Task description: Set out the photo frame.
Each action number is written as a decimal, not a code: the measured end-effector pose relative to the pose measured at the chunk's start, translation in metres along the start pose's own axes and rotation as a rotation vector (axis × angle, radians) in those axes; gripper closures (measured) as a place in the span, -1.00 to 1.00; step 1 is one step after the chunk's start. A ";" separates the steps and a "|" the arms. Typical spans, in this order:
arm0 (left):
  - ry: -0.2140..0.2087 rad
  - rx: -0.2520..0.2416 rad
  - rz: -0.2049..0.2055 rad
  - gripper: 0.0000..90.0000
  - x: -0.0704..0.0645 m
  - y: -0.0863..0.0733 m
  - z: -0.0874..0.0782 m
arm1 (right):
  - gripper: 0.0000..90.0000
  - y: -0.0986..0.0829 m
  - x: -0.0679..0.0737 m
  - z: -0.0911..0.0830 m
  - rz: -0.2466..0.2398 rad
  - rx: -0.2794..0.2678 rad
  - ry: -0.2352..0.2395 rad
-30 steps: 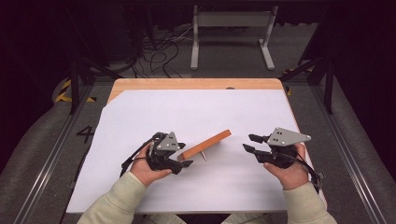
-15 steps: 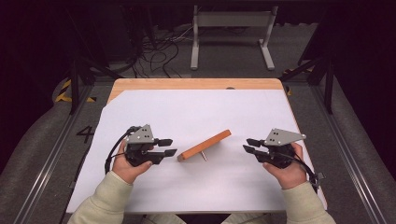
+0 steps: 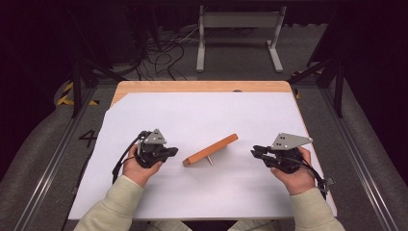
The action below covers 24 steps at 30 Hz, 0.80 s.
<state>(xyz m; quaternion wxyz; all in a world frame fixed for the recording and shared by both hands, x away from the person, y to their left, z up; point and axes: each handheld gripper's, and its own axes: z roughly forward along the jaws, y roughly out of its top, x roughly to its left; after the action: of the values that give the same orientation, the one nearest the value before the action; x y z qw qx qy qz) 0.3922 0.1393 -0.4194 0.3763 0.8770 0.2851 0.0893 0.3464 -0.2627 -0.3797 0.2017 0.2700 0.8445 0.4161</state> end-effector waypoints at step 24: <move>-0.180 0.109 0.027 1.00 -0.013 -0.001 0.030 | 0.74 -0.003 -0.001 -0.005 0.014 -0.007 -0.005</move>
<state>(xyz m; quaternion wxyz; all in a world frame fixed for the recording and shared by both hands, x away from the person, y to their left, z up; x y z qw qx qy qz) 0.3920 0.1145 -0.4401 0.3510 0.9044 0.2427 -0.0005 0.3438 -0.2681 -0.3786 0.2017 0.2764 0.8407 0.4197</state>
